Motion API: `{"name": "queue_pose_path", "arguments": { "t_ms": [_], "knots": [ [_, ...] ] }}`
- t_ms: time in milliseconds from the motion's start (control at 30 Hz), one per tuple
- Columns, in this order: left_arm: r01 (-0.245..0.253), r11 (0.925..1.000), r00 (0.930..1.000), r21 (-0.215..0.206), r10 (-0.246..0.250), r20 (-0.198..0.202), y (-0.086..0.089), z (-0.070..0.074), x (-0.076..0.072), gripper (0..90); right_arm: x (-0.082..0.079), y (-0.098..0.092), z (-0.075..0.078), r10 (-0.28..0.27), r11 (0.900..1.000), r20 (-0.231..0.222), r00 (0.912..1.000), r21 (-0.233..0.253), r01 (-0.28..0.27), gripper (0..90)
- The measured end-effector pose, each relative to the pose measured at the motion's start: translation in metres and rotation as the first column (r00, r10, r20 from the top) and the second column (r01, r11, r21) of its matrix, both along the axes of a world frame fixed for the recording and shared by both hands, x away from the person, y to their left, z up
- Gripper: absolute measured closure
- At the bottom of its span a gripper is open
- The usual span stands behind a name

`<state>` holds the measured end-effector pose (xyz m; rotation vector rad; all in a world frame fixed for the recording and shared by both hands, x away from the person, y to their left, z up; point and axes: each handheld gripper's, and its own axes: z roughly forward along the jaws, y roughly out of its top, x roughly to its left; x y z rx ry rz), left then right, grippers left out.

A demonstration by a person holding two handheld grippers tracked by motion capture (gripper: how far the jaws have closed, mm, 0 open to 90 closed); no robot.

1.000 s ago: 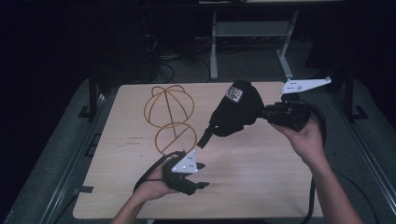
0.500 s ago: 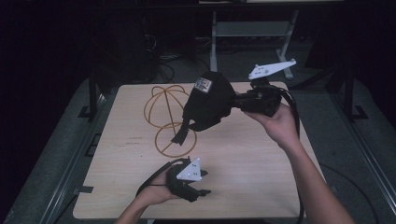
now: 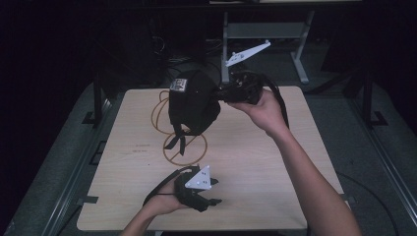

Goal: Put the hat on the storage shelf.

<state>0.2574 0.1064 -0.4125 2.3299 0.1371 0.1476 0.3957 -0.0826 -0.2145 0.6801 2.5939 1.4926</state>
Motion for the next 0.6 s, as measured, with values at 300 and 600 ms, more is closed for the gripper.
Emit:
{"name": "queue_pose_path", "arguments": {
  "t_ms": [300,600],
  "knots": [
    [0.025,0.9992,0.9995,-0.031,-0.026,-0.018,-0.002,0.004,-0.002,41.0,0.015,0.021,0.011,0.004,0.999,-0.012,0.9999,0.044,-0.004,83.1],
    [0.025,0.9994,0.9993,-0.025,-0.026,-0.026,-0.003,0.004,-0.002,41.0,0.03,0.045,0.009,-0.005,0.998,-0.009,0.9999,0.066,0.006,83.3]
  ]
}}
